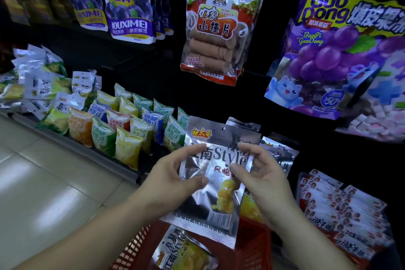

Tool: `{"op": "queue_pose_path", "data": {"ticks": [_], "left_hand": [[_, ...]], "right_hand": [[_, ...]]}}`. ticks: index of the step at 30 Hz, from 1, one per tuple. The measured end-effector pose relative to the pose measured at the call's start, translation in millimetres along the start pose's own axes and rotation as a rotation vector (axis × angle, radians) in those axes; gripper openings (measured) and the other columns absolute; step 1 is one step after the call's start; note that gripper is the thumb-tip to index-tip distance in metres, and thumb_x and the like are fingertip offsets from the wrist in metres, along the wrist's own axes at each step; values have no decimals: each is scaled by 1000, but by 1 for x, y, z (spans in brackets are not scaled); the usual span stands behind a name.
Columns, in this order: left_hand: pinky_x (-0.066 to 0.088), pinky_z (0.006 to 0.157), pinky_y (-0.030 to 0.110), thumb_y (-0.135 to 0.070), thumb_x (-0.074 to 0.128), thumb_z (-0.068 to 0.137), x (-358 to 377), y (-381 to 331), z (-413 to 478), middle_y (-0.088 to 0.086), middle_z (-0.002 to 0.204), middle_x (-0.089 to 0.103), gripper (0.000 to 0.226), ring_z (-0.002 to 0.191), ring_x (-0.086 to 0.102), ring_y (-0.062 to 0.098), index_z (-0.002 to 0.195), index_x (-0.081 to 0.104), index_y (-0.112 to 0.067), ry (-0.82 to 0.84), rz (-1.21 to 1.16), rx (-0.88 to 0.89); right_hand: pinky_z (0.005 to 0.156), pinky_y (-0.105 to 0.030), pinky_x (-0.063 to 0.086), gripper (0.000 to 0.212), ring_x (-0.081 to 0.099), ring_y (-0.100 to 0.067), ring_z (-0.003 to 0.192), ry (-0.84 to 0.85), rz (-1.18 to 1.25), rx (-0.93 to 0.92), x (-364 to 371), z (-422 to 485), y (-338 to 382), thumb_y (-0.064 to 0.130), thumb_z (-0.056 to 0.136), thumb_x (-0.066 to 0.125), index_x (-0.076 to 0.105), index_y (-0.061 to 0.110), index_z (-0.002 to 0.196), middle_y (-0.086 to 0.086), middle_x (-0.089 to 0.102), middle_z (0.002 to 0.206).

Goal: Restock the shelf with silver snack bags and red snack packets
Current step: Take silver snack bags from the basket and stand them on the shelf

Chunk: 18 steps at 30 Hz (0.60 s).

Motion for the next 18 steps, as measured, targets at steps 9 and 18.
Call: {"op": "queue_pose_path", "data": {"ticks": [9,18], "left_hand": [[53,95,28,-40,77,87,26,-17,-17,-29,140,46,60,131,48,-5,142,54,-44,-118,198,231],[57,87,30,-4,63,99,10,-12,-4,-19,103,74,29,100,69,3,113,69,-29,-128,-76,100]], "right_hand": [[53,-20,41,45,49,-7,53,-14,-128,-136,10,-6,-4,6,100,62,72,49,109,-7,58,67],[92,-50,57,9,72,-26,108,211,144,-18,22,-19,6,4,93,57,58,13,96,0,75,115]]}}
Point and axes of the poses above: each hand's wrist, its own z-axis towards the middle knuckle, its own x-axis out of the palm, y = z × x, the point moved 5 cm from there along z, towards the middle knuckle
